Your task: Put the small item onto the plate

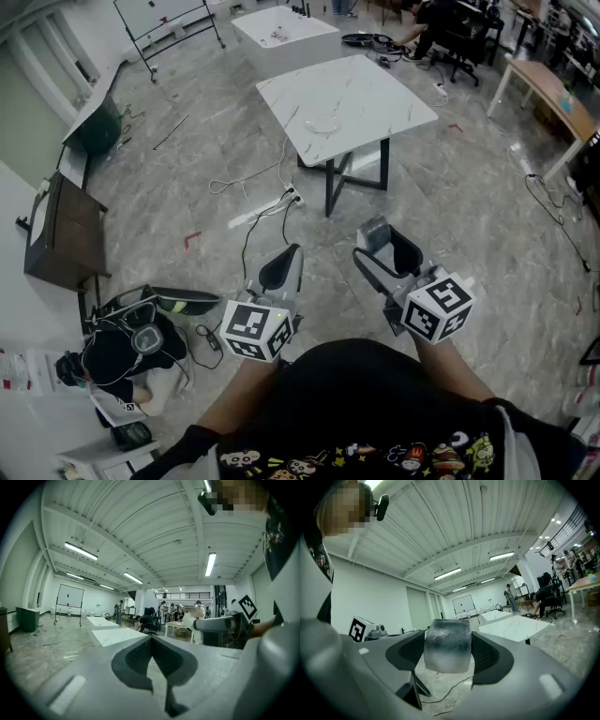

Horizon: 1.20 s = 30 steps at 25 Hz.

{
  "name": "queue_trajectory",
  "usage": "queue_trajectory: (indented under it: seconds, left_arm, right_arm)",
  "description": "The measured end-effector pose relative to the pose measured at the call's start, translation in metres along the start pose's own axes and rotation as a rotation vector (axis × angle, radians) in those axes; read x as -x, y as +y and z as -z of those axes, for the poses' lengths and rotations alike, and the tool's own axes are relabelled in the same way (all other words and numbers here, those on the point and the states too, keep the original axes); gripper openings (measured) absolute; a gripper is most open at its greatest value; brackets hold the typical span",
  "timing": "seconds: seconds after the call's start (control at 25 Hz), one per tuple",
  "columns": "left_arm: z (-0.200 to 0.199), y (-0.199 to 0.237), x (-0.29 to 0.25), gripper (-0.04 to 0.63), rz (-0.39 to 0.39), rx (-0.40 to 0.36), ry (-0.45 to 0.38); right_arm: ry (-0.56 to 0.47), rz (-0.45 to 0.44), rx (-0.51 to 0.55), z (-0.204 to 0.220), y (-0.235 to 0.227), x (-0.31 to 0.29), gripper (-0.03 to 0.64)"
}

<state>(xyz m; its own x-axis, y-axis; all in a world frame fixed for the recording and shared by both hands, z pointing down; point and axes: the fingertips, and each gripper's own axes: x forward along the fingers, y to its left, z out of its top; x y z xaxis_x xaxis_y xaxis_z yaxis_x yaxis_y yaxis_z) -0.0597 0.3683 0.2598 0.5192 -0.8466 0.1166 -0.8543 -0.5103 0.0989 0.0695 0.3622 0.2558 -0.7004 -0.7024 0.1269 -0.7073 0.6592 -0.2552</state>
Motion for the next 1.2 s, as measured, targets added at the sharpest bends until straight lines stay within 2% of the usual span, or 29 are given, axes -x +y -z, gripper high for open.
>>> queue_trajectory:
  seconds: [0.16,0.32,0.52,0.88,1.0,1.2]
  left_arm:
    - [-0.018,-0.005,-0.021,0.002,0.011,-0.037,-0.021]
    - [-0.02,-0.007,-0.03,0.002,-0.027,-0.021,-0.022]
    - [-0.006,-0.019,-0.046,0.002,-0.054,0.008,0.014]
    - [0.014,-0.081,-0.095,0.002,-0.04,0.015,0.05]
    - [0.029,-0.097,-0.105,0.002,-0.039,0.043,0.073]
    - [0.048,-0.099,-0.114,0.002,-0.045,0.07,0.104]
  right_arm:
    - [0.001,-0.018,0.008,-0.007,-0.013,-0.007,0.336]
    - [0.008,-0.04,-0.017,-0.005,-0.028,-0.004,0.336]
    - [0.007,-0.047,-0.057,-0.003,-0.054,0.008,0.337]
    - [0.021,-0.061,-0.085,0.002,-0.109,0.046,0.337]
    - [0.044,-0.061,-0.1,0.012,-0.123,0.055,0.337]
    - [0.069,-0.056,-0.123,0.026,-0.137,0.056,0.337]
